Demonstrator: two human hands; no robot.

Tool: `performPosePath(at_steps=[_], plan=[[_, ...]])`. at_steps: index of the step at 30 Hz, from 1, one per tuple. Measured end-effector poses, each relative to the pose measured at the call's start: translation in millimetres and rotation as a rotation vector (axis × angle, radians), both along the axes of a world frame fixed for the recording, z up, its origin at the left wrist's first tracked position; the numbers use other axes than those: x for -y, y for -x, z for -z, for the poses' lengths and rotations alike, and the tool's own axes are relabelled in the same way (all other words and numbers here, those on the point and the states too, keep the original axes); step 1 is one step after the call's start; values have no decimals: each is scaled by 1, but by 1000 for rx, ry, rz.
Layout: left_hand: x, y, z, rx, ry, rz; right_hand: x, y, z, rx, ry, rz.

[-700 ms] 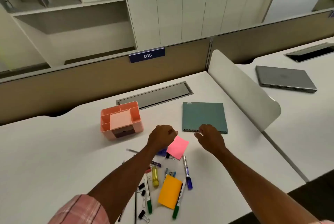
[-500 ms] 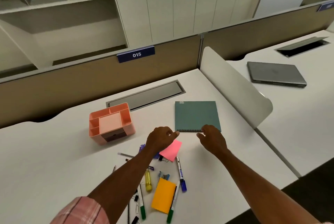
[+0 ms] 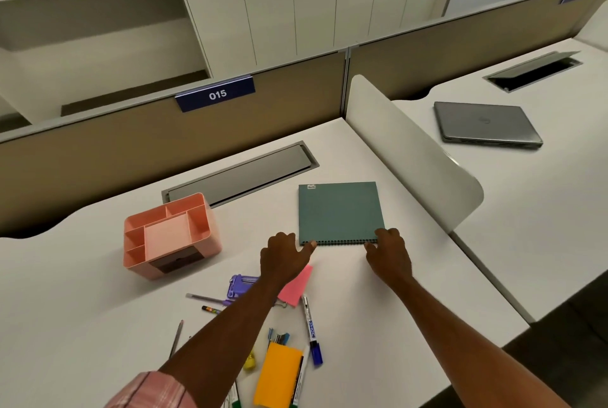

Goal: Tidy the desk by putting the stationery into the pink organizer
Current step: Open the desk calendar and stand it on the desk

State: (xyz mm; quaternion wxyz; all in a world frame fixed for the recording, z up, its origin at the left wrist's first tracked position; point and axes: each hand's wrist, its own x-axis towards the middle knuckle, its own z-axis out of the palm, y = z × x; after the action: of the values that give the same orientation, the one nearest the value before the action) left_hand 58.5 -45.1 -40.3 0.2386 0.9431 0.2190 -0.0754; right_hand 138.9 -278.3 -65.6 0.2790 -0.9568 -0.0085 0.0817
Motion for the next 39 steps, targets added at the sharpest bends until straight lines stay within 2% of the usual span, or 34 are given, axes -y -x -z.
performPosePath(at_steps=[7, 16, 25, 30, 39], plan=[[10, -17, 15, -147, -46, -7, 2, -11, 13, -1, -70, 75], [20, -33, 9, -131, 212, -232, 3, -17, 17, -4, -168, 183], [12, -33, 5, 67, 443, -381, -5, -27, 3, -43, -259, 301], [12, -34, -6, 153, 468, -442, -5, -33, 10, -31, -274, 311], [7, -41, -22, 335, 466, -489, -12, -30, -30, 113, -347, 307]])
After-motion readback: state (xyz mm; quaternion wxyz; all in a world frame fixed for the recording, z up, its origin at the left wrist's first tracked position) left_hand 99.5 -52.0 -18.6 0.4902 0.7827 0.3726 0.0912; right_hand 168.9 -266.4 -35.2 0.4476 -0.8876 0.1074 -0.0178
